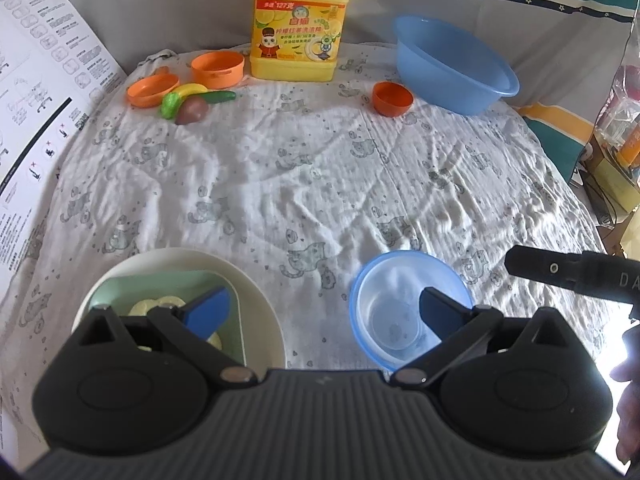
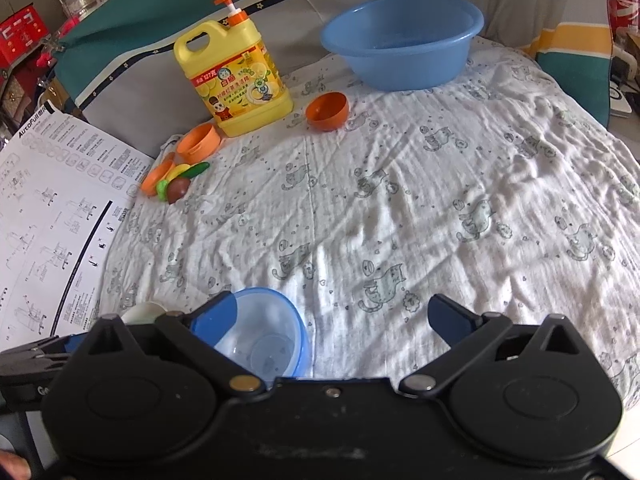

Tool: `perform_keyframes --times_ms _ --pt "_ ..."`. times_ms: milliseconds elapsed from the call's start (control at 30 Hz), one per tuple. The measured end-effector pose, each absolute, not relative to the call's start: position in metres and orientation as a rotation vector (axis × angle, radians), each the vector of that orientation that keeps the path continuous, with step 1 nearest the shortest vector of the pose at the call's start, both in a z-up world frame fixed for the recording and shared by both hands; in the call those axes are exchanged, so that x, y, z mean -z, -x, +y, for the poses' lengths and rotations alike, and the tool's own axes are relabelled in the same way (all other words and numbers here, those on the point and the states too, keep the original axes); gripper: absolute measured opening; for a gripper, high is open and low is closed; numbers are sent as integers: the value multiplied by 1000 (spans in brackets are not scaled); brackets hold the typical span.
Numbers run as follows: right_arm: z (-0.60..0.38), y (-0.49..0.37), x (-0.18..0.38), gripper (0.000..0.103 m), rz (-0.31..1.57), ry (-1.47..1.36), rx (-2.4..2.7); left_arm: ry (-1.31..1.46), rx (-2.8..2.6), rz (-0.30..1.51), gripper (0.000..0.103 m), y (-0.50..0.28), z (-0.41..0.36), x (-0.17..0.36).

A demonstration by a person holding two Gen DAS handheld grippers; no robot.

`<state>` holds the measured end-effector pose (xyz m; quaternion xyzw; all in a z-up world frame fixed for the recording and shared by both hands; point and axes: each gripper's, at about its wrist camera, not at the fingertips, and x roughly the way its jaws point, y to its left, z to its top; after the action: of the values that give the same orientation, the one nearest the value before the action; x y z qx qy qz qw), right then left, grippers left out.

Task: Organize plates and bowls
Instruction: 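Open both tools to release the white bowl inside the blue bowl, then move both tools over to the small orange bowl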

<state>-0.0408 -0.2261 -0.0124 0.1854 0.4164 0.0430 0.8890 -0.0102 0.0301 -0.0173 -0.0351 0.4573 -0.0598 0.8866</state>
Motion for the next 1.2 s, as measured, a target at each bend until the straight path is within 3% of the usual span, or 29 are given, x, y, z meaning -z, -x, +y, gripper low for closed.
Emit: perform_keyframes --times_ms 667,1200 --pt "-239 16 25 103 905 -427 -72 94 118 955 103 -20 34 21" --pt "-275 -61 7 103 826 -414 1 -16 129 836 103 -115 18 -7"
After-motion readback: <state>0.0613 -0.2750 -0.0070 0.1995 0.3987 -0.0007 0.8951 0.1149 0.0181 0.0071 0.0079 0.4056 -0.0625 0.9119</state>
